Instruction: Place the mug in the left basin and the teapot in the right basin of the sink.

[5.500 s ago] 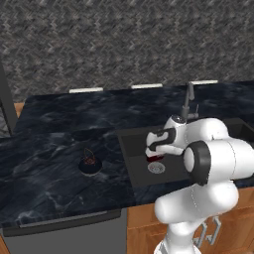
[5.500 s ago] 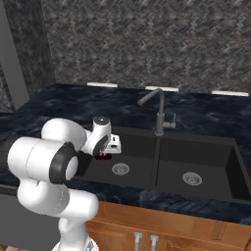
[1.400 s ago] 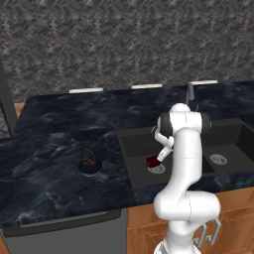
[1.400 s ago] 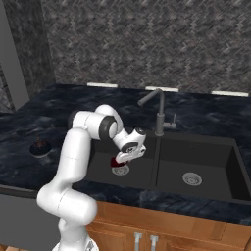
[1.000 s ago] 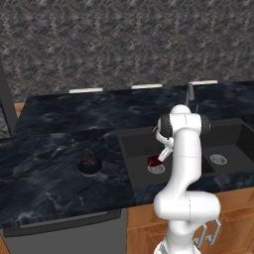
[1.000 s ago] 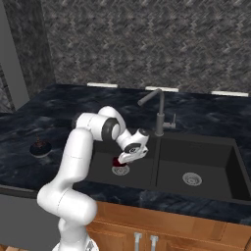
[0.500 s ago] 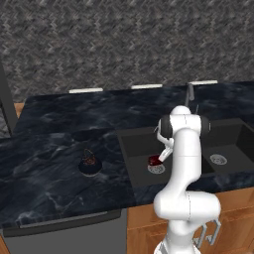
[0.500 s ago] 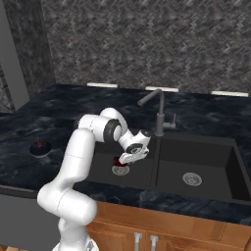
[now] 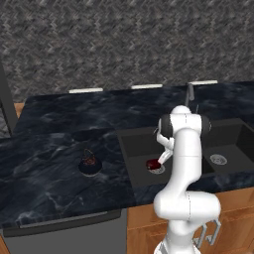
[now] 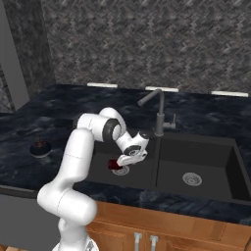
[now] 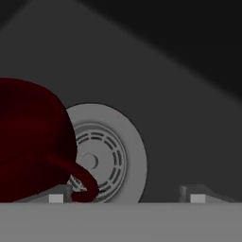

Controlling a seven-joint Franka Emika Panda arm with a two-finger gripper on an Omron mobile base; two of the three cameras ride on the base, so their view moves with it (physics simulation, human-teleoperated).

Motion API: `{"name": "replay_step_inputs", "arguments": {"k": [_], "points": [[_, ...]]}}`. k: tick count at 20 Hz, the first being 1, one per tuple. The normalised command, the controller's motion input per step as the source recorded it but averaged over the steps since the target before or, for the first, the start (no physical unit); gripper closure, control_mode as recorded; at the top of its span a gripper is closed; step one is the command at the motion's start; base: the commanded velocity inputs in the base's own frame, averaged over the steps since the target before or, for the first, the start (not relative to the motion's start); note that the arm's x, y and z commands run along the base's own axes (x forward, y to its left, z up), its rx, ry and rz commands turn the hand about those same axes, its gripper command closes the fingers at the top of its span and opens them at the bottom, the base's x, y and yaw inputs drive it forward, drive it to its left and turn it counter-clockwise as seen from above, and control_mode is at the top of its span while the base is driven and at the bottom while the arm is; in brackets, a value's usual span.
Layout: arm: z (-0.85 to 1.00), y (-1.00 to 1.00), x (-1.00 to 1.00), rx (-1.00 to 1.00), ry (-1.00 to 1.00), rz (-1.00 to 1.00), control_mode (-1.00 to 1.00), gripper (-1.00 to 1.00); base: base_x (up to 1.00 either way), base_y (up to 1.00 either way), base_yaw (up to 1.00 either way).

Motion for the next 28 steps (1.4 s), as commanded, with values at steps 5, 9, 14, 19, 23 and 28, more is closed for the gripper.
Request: {"name": "replay_step_inputs", "arguments": {"k": [5, 9, 14, 19, 23, 28], "points": [[-0.07, 0.13, -0.38, -0.01, 0.00, 0.00, -1.00, -1.00, 0.00, 0.00, 0.00], [0.01, 0.07, -0.20, -0.01, 0.00, 0.00, -1.00, -1.00, 0.00, 0.00, 0.00], [0.00, 0.12, -0.14, -0.09, -0.07, -0.04, -1.00, -1.00, 0.00, 0.00, 0.00], [0.08, 0.16, 0.03, -0.11, -0.15, -0.16, -1.00, -1.00, 0.00, 0.00, 0.00], [0.13, 0.17, 0.04, -0.08, -0.21, -0.17, -1.00, -1.00, 0.00, 0.00, 0.00], [0.07, 0.18, 0.05, -0.04, -0.30, -0.29, -1.00, -1.00, 0.00, 0.00, 0.00]]}}
